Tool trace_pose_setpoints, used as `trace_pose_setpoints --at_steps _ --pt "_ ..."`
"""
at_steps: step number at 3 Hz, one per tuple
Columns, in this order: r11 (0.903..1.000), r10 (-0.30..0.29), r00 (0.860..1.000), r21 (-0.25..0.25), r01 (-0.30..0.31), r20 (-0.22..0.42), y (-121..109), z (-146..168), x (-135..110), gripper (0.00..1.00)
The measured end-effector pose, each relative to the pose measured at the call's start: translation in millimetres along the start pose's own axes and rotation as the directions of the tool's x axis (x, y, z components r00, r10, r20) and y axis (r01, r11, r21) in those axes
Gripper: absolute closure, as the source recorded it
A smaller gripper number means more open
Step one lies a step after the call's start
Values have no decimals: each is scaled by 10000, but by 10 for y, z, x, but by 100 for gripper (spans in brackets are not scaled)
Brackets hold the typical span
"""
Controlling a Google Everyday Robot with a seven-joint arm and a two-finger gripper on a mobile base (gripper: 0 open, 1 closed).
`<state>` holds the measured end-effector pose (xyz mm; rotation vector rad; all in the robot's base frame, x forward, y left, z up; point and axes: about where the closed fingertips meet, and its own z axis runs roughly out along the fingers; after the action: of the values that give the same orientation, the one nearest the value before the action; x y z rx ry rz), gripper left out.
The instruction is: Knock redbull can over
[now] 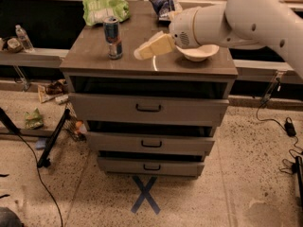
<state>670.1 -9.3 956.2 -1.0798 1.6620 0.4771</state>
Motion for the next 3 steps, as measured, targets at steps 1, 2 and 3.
trace_pose_setpoints --at_steps 1,2,3 --pt "9983 360 9980 443 -383 516 -238 262 54 0" --pt "9921 653 9950 1017 -728 755 -475 672 116 0" --pt "9911 918 9909 870 -1005 986 -567 1246 89 0"
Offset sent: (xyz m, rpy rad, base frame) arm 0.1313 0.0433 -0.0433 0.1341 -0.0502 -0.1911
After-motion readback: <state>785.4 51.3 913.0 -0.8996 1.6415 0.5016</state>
